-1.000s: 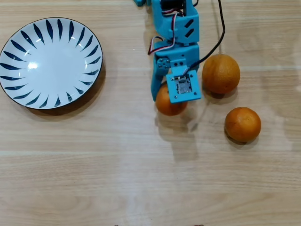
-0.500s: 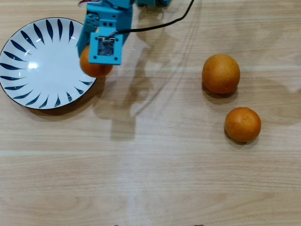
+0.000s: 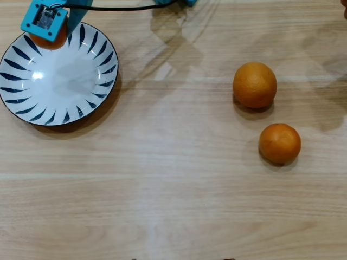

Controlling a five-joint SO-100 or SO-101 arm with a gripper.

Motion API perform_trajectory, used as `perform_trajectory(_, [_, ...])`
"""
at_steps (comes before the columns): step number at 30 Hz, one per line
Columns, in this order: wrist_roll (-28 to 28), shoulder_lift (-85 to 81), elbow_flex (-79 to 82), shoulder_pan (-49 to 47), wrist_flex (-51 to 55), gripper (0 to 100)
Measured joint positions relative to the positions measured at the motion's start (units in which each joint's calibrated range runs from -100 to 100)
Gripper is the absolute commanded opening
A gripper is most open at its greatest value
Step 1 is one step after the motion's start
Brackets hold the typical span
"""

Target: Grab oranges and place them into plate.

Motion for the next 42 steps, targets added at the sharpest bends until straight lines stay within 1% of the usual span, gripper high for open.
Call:
perform_trajectory(4, [0.0,0.8,-0.1,-0.3,0.0,22])
perform_trajectory(8, [0.0,1.4,0.0,-1.6,0.0,32])
perform_trajectory(10, [0.0,1.9,-0.1,-2.3,0.0,34])
perform_trajectory(25, [0.0,1.7,1.4,-3.5,0.3,33])
perform_trajectory(26, [0.0,1.7,1.4,-3.6,0.3,32])
perform_trajectory(28, [0.0,1.7,1.4,-5.0,0.3,26])
perform_trajectory(32, [0.0,1.2,1.4,-10.5,0.3,5])
perform_trajectory(33, [0.0,0.3,1.4,-12.2,0.3,1])
perform_trajectory(37, [0.0,-6.3,1.4,-19.9,0.9,2])
perform_trajectory(42, [0.0,-14.4,1.4,-32.1,5.0,2])
